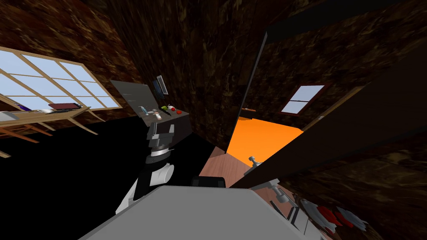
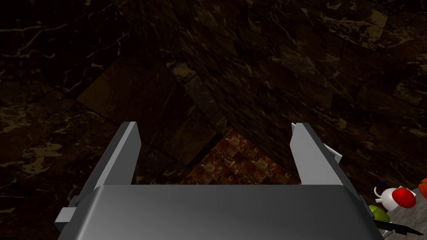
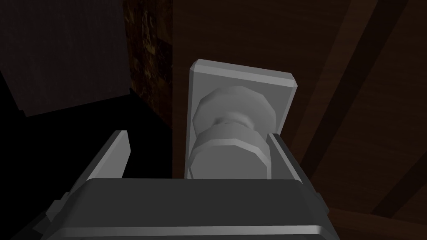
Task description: Pull the door open
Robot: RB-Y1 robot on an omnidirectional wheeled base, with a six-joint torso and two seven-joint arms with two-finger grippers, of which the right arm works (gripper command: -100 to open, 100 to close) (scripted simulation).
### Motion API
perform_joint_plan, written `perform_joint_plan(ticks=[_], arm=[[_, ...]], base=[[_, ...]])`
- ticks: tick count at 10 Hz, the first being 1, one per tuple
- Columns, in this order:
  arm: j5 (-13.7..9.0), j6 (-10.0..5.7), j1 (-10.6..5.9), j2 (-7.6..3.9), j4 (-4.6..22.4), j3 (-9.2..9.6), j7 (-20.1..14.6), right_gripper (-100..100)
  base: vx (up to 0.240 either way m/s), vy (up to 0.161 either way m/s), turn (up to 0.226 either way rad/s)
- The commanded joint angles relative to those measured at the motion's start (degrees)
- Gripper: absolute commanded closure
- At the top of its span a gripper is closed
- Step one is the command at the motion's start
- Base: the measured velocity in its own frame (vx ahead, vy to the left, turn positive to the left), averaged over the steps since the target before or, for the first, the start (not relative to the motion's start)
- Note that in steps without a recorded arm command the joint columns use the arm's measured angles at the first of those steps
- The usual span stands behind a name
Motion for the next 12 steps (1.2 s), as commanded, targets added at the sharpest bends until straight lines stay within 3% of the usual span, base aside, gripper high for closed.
perform_joint_plan(ticks=[1,4,5,7,8,9,12], arm=[[1.3,-0.05,-0.03,1.60,1.0,1.87,-0.8,100],[1.3,-0.05,-0.03,1.60,1.0,1.87,-0.8,100],[1.7,-1.62,-0.34,1.44,3.0,1.63,-0.9,100],[2.2,-3.05,-0.20,1.78,3.5,2.11,-1.1,100],[2.2,-3.05,-0.20,1.78,3.5,2.11,-1.1,100],[2.5,-4.49,-0.09,2.02,3.9,2.45,-1.2,100],[2.9,-6.59,0.01,2.27,4.3,2.81,-1.3,100]], base=[[0.000,0.000,0.000],[0.002,-0.002,-0.007],[-0.043,-0.050,0.007],[-0.083,-0.104,-0.006],[-0.060,-0.066,-0.005],[-0.067,-0.097,-0.021],[-0.123,-0.191,-0.013]])
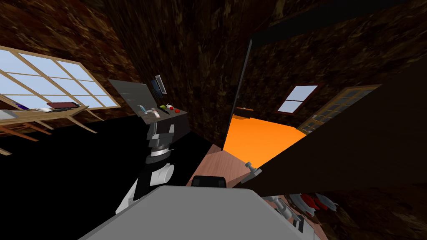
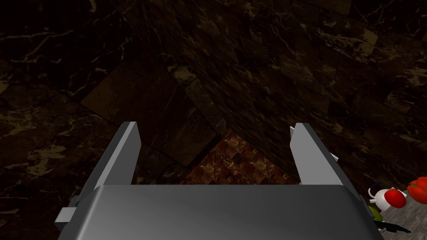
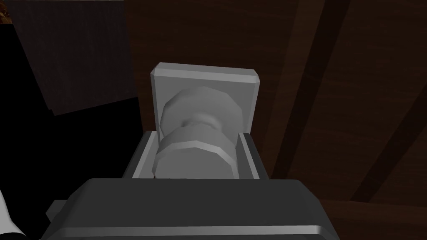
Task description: Pull the door open
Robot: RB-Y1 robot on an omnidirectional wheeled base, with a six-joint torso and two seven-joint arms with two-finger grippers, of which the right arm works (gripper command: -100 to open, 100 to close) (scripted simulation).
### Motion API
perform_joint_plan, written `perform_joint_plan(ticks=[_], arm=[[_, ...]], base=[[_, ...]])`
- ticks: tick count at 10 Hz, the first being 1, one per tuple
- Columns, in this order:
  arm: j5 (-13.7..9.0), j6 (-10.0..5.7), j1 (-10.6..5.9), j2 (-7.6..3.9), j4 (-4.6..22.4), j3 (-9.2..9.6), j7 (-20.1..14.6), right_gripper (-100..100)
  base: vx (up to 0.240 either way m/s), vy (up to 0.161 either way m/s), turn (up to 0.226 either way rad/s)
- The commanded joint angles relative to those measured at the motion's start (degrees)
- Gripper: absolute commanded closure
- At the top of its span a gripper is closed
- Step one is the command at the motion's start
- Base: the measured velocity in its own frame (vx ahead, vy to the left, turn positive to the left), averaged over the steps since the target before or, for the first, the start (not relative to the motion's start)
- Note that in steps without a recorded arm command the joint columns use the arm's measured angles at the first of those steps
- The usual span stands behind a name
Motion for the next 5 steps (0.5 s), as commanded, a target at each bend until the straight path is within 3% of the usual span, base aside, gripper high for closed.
perform_joint_plan(ticks=[1,3,5], arm=[[0.3,-1.08,0.12,0.29,0.5,0.42,-0.2,100],[0.1,-0.98,-0.26,0.15,0.3,0.09,-0.1,100],[0.1,-0.98,-0.26,0.15,0.3,0.09,-0.1,100]], base=[[-0.194,-0.093,0.024],[-0.129,-0.055,0.015],[0.026,-0.003,-0.005]])
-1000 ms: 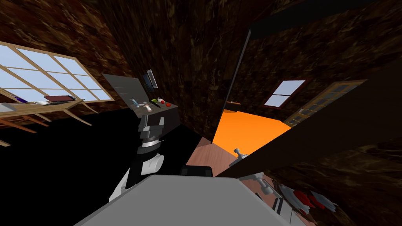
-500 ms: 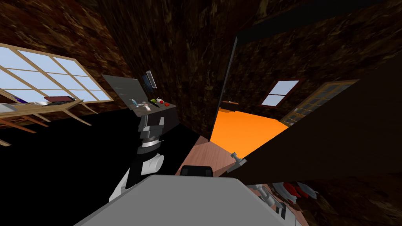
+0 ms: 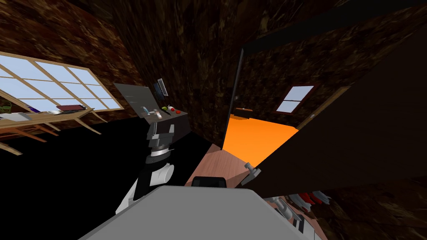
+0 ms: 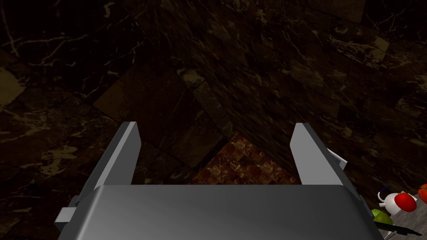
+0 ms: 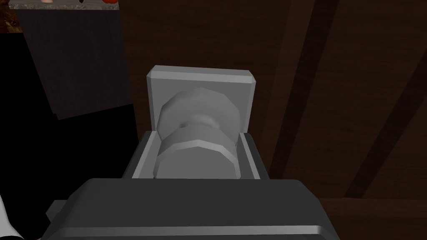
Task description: Pull the door open
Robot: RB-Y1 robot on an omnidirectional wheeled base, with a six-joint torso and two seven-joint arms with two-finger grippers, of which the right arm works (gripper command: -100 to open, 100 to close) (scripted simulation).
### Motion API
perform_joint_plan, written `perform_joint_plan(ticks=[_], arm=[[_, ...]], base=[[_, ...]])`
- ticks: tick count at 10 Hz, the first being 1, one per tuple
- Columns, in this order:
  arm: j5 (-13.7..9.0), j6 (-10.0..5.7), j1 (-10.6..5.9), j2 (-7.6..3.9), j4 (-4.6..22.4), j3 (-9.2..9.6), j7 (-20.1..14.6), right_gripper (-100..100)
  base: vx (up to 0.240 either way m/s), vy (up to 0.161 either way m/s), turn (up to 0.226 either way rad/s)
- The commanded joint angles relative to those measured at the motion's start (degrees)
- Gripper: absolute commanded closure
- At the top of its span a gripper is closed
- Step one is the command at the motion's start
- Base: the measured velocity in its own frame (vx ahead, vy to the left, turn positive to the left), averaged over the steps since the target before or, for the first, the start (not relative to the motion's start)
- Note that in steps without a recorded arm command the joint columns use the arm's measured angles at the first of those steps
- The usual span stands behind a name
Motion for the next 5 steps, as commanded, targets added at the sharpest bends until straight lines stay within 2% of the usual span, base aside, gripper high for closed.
perform_joint_plan(ticks=[1,5], arm=[[0.1,-0.17,0.06,0.13,-0.1,0.16,0.0,100],[0.1,-0.17,0.06,0.13,-0.1,0.16,0.0,100]], base=[[0.019,0.008,-0.010],[0.004,0.003,0.000]])
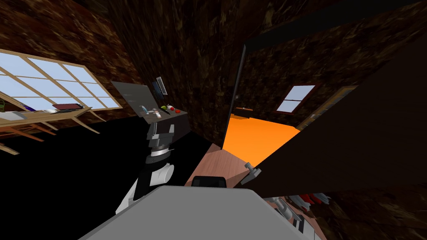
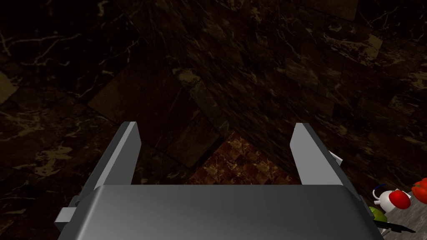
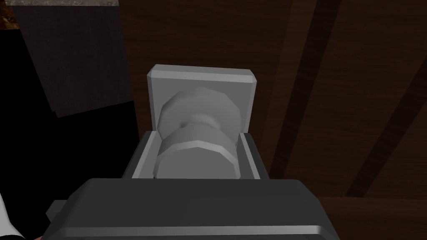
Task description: Pull the door open
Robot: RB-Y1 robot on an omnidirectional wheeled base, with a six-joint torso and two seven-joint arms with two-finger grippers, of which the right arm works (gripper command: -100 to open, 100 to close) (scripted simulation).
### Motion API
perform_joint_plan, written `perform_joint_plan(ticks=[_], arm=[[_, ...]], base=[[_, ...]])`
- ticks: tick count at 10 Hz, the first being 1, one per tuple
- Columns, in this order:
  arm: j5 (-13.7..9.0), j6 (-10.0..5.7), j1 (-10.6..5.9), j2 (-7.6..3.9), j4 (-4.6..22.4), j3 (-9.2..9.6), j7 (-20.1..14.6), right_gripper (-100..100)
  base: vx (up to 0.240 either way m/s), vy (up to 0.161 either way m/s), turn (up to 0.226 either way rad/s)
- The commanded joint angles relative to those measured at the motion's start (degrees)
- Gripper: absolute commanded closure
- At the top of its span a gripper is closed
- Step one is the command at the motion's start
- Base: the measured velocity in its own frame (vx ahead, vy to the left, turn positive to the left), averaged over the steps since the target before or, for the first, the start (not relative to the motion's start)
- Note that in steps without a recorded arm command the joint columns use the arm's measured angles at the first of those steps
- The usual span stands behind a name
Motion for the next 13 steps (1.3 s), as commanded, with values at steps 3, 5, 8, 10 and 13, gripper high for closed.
perform_joint_plan(ticks=[3,5,8,10,13], arm=[[0.2,-0.25,0.03,0.07,-0.2,0.13,0.0,100],[0.2,-0.25,0.03,0.07,-0.2,0.13,0.0,100],[1.3,1.67,-0.08,0.00,0.1,0.20,1.2,100],[2.1,2.81,-0.12,-0.01,0.2,0.33,2.1,100],[4.1,5.37,-0.21,-0.01,0.4,0.62,4.0,100]], base=[[0.000,0.000,0.000],[0.000,0.000,0.000],[0.019,0.009,0.004],[0.074,0.050,0.014],[0.071,0.060,0.014]])
